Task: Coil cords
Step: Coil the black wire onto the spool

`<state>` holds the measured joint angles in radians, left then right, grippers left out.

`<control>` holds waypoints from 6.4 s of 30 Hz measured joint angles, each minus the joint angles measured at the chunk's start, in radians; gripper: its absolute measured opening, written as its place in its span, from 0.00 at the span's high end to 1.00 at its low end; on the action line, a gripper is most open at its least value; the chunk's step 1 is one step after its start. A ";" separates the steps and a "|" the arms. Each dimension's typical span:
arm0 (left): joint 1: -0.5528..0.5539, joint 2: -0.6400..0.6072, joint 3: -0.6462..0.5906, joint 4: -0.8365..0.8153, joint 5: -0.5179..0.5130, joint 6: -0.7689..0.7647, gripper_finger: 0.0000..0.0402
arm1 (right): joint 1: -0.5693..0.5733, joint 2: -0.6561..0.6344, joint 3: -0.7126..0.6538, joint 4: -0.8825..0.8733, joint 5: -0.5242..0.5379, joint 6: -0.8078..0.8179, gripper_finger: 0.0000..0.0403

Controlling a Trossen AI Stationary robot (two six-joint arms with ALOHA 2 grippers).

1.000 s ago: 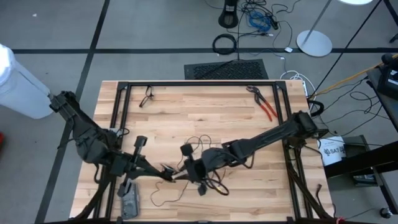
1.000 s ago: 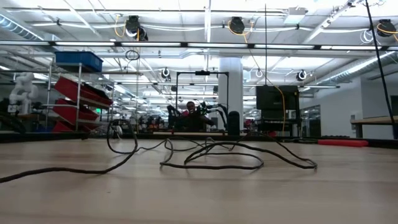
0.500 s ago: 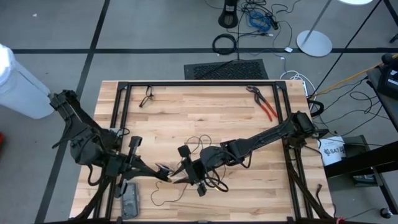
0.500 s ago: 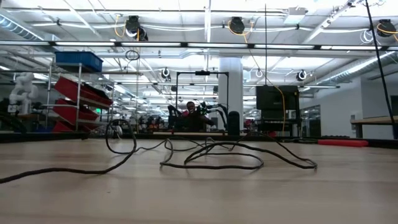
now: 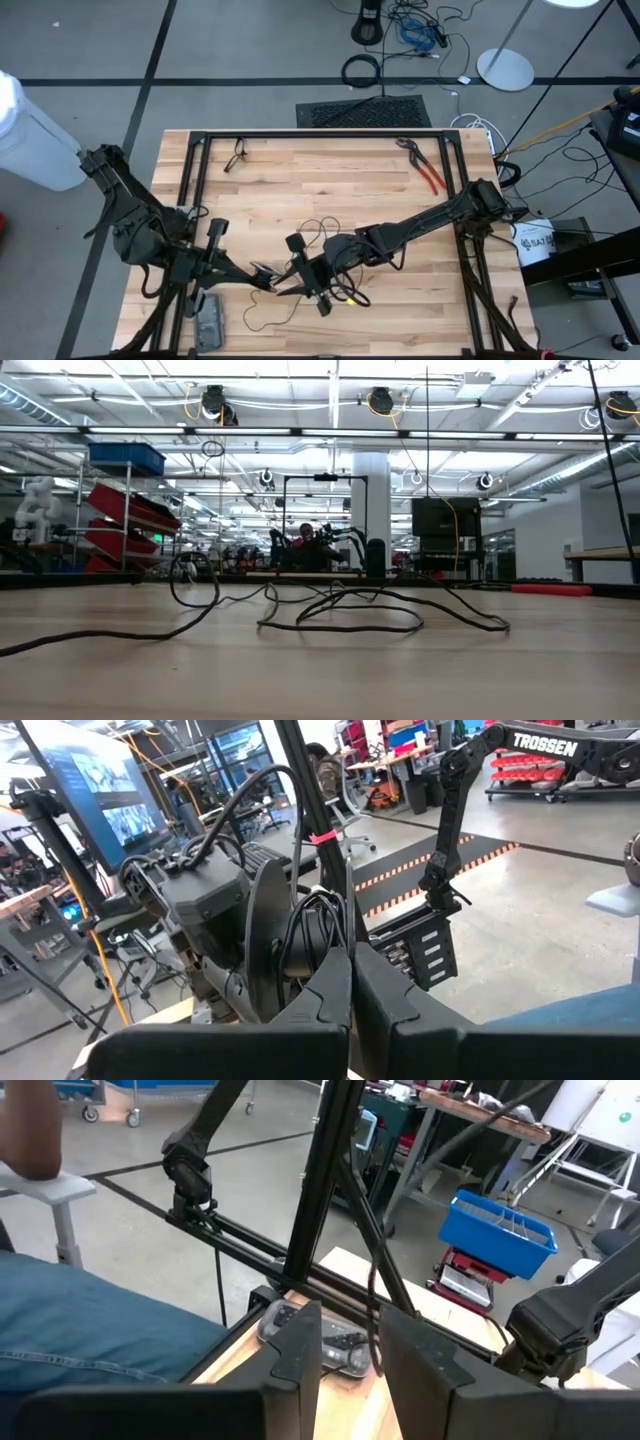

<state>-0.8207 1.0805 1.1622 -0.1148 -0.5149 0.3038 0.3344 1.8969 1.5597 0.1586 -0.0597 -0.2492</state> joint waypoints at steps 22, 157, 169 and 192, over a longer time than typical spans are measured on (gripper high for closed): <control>0.001 0.000 0.000 -0.005 -0.011 -0.002 1.00 | -0.010 0.030 0.001 0.078 -0.034 -0.020 0.99; 0.275 0.025 0.000 -0.369 0.128 -0.318 1.00 | 0.253 -0.195 0.124 -0.376 0.691 -0.046 1.00; 0.233 0.027 0.011 -0.370 0.125 -0.290 1.00 | 0.272 -0.193 0.124 -0.374 0.689 -0.043 1.00; 0.165 0.056 0.032 -0.296 0.308 -0.276 1.00 | 0.287 -0.194 0.154 -0.407 0.769 -0.097 1.00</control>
<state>-0.6552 1.1361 1.1938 -0.4104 -0.2068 0.0282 0.6216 1.7031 1.7134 -0.2484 0.7094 -0.3465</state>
